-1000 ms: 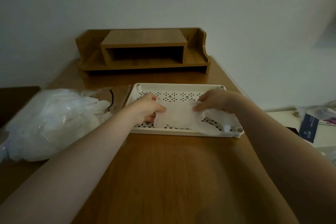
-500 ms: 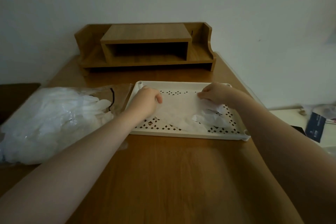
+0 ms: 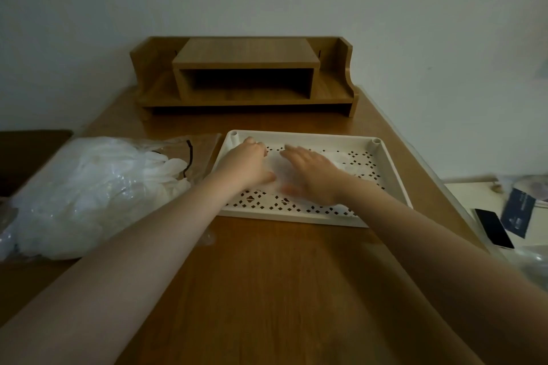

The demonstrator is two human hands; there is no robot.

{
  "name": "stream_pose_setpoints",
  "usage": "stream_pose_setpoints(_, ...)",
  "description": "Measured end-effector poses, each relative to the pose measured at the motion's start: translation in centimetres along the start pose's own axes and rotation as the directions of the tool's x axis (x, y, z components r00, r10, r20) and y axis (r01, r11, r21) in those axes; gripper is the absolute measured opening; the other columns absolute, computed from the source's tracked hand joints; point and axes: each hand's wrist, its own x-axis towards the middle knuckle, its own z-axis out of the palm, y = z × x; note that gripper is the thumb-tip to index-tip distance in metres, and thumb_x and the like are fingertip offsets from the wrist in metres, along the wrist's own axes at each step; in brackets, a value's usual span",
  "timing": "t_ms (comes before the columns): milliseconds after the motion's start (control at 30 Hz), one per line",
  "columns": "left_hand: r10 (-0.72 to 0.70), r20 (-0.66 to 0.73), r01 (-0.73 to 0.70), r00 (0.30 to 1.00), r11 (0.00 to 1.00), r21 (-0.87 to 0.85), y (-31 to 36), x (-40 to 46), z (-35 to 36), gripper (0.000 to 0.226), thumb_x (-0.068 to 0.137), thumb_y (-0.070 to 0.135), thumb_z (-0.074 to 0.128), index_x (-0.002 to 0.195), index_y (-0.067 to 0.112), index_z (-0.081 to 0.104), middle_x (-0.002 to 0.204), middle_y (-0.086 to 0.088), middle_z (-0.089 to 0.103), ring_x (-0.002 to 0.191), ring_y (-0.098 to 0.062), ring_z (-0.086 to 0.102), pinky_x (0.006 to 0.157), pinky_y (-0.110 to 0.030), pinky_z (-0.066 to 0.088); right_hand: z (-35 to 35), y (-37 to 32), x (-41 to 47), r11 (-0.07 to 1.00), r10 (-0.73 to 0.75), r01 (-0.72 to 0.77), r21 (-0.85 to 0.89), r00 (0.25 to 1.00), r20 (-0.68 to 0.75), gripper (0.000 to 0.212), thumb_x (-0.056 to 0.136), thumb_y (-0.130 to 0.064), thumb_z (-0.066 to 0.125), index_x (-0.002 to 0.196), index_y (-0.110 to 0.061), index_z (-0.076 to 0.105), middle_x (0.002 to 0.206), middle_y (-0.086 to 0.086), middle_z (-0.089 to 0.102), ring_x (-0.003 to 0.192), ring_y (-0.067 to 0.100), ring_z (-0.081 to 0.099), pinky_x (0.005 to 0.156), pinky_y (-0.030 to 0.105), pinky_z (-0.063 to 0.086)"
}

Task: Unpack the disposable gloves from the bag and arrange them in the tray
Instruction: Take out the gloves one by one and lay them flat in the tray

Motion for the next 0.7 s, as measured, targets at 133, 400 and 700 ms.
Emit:
stream_pose_setpoints(133,-0.023,0.064,0.023,0.998,1.000,0.001,-0.5,0.4,-0.5,0.060,0.087,0.022,0.062,0.141,0.010,0.038,0.147,-0.007,0.030,0.116,-0.023,0.050,0.087,-0.030,0.043,1.0,1.3,0.3,0.979,0.205,-0.198,-0.052,0.948,0.242,0.093,0.086,-0.073,0.031,0.151,-0.023,-0.013,0.158,0.000,-0.019,0.144,0.030,-0.017,0.117,0.050,-0.007)
stream_pose_setpoints(400,0.093,-0.066,-0.077,0.993,0.975,0.209,2.2,-0.7,-0.7,0.072,0.088,0.001,0.047,0.150,0.014,0.013,0.153,-0.014,0.009,0.137,-0.033,0.021,0.110,-0.042,0.027,1.2,1.5,-0.1,0.912,0.408,-0.403,-0.075,0.879,0.248,0.119,0.058,-0.094,0.036,0.147,-0.037,-0.020,0.153,0.007,-0.031,0.138,0.039,-0.030,0.108,0.064,-0.016)
stream_pose_setpoints(700,0.132,0.381,-0.206,0.915,0.965,0.161,0.0,-0.2,2.4,0.083,0.089,0.070,0.012,0.148,0.020,-0.019,0.154,-0.001,-0.026,0.143,-0.017,-0.020,0.118,-0.039,-0.007,0.6,2.3,-1.3,0.905,0.424,-0.416,-0.088,0.869,0.257,0.121,0.055,-0.095,0.035,0.147,-0.037,-0.018,0.155,0.006,-0.028,0.141,0.036,-0.025,0.115,0.054,-0.009)
